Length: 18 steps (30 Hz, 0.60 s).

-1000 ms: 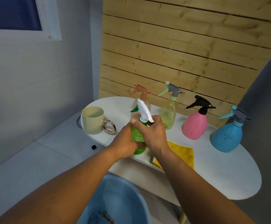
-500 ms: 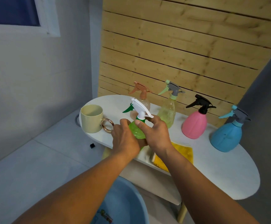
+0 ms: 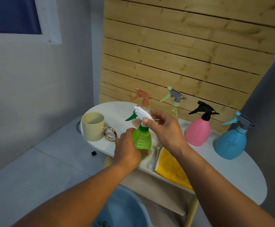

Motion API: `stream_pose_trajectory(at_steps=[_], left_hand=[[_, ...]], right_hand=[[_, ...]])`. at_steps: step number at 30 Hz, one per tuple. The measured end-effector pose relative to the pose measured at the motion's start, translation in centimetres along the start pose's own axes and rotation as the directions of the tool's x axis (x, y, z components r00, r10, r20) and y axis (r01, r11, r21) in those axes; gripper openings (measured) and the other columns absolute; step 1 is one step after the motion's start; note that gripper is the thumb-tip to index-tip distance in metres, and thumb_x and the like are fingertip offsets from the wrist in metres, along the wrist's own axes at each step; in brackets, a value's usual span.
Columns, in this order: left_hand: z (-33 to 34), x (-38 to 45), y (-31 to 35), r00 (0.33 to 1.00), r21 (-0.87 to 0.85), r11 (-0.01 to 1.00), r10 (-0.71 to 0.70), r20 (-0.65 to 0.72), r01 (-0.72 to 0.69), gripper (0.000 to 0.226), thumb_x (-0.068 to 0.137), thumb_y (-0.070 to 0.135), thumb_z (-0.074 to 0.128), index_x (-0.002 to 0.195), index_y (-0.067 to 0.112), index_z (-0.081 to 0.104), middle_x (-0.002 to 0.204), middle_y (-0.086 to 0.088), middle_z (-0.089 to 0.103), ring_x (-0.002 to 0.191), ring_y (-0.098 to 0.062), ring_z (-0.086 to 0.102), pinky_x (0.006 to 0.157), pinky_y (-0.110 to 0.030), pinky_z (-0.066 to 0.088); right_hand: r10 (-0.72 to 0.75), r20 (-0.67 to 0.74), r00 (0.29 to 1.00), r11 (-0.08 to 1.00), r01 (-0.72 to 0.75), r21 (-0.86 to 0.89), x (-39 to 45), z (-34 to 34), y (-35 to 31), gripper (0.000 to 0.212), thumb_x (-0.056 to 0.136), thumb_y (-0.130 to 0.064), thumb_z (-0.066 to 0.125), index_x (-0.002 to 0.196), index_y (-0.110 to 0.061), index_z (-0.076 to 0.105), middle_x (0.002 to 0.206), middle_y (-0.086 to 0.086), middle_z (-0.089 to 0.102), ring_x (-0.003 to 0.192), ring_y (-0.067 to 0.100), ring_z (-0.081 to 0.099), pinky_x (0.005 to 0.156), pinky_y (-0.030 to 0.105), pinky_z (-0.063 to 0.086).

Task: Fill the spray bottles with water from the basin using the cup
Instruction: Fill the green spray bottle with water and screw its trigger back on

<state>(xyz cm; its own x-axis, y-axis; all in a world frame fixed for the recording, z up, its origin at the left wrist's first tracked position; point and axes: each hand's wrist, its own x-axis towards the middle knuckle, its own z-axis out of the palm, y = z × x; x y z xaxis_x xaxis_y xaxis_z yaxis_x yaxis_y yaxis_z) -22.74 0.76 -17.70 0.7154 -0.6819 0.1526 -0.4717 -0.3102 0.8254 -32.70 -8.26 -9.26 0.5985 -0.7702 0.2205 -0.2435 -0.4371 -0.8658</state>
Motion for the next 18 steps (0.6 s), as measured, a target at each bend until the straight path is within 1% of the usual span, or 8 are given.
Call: stream_pose_trajectory(at_steps=[1, 3, 4, 8, 11, 14, 16, 18], left_hand=[[-0.1, 0.0, 0.1, 1.0, 0.0, 1.0, 0.004, -0.008, -0.004, 0.076, 0.06, 0.041, 0.1, 0.119, 0.029, 0.054, 0.11, 0.005, 0.062, 0.11, -0.026, 0.06, 0.09, -0.044, 0.055], [-0.7, 0.4, 0.5, 0.999, 0.006, 0.999, 0.035, -0.037, -0.035, 0.076, 0.059, 0.041, 0.1, 0.12, 0.029, 0.057, 0.108, 0.006, 0.06, 0.109, -0.026, 0.06, 0.088, -0.043, 0.053], [-1.3, 0.8, 0.9, 0.997, 0.013, 0.998, 0.056, -0.052, -0.055, 0.078, 0.059, 0.043, 0.1, 0.123, 0.029, 0.057, 0.11, 0.005, 0.06, 0.11, -0.026, 0.059, 0.088, -0.042, 0.052], [-5.4, 5.1, 3.8, 0.989, 0.01, 0.99, 0.14, -0.05, -0.14, 0.09, 0.053, 0.053, 0.098, 0.13, 0.032, 0.056, 0.119, 0.005, 0.066, 0.112, -0.024, 0.061, 0.092, -0.045, 0.054], [-9.7, 9.6, 5.7, 0.985, -0.097, 0.98, 0.172, -0.033, -0.175, 0.098, 0.044, 0.057, 0.094, 0.131, 0.036, 0.054, 0.115, 0.012, 0.068, 0.109, -0.019, 0.066, 0.094, -0.045, 0.056], [-13.4, 13.6, 5.8, 0.98, -0.121, 0.976, 0.19, 0.054, -0.182, 0.095, 0.06, 0.035, 0.1, 0.139, 0.032, 0.047, 0.115, 0.015, 0.064, 0.11, -0.014, 0.064, 0.095, -0.037, 0.053], [-14.9, 15.9, 5.1, 0.971, -0.14, 0.971, 0.21, 0.11, -0.195, 0.078, 0.067, 0.021, 0.098, 0.128, 0.033, 0.05, 0.111, 0.015, 0.063, 0.103, -0.007, 0.063, 0.086, -0.029, 0.052], [-15.3, 18.1, 3.5, 0.966, -0.124, 0.976, 0.198, 0.164, -0.179, 0.063, 0.066, 0.016, 0.098, 0.11, 0.034, 0.056, 0.106, 0.013, 0.066, 0.098, -0.006, 0.064, 0.083, -0.026, 0.053]], right_hand=[[-0.015, 0.007, 1.0, 0.994, 0.016, -0.104, 0.7, -0.5, -0.4, 0.023, 0.085, -0.04, 0.079, 0.106, -0.031, 0.075, 0.097, -0.014, 0.075, 0.093, 0.008, 0.068, 0.088, 0.039, 0.056], [-0.028, 0.032, 0.999, 0.963, 0.036, -0.268, 2.0, -1.4, -1.8, 0.006, 0.083, -0.04, 0.078, 0.085, -0.036, 0.075, 0.078, -0.015, 0.073, 0.077, 0.008, 0.067, 0.078, 0.037, 0.055], [-0.038, 0.04, 0.999, 0.947, 0.048, -0.316, 2.6, -1.8, -3.0, 0.006, 0.082, -0.041, 0.079, 0.082, -0.036, 0.075, 0.073, -0.014, 0.072, 0.072, 0.008, 0.064, 0.073, 0.034, 0.052], [-0.143, 0.053, 0.988, 0.913, 0.152, -0.378, 5.6, -3.1, -9.6, 0.016, 0.084, -0.041, 0.078, 0.093, -0.027, 0.078, 0.073, -0.01, 0.07, 0.055, 0.001, 0.055, 0.058, 0.026, 0.04], [-0.225, 0.022, 0.974, 0.911, 0.218, -0.35, 9.7, -2.8, -14.4, 0.023, 0.082, -0.039, 0.082, 0.097, -0.022, 0.077, 0.08, -0.007, 0.069, 0.06, 0.006, 0.053, 0.054, 0.025, 0.038], [-0.24, 0.016, 0.971, 0.915, 0.232, -0.33, 13.6, -1.2, -17.1, 0.023, 0.081, -0.035, 0.084, 0.096, -0.02, 0.076, 0.076, -0.004, 0.065, 0.06, 0.008, 0.051, 0.05, 0.022, 0.036], [-0.232, 0.05, 0.971, 0.908, 0.235, -0.346, 15.9, 0.5, -17.4, 0.018, 0.081, -0.031, 0.084, 0.093, -0.019, 0.076, 0.072, -0.004, 0.063, 0.061, 0.009, 0.053, 0.049, 0.021, 0.037], [-0.219, 0.096, 0.971, 0.895, 0.239, -0.378, 17.8, 2.4, -16.9, 0.018, 0.082, -0.03, 0.084, 0.093, -0.018, 0.077, 0.074, -0.003, 0.065, 0.066, 0.012, 0.057, 0.055, 0.025, 0.045]])
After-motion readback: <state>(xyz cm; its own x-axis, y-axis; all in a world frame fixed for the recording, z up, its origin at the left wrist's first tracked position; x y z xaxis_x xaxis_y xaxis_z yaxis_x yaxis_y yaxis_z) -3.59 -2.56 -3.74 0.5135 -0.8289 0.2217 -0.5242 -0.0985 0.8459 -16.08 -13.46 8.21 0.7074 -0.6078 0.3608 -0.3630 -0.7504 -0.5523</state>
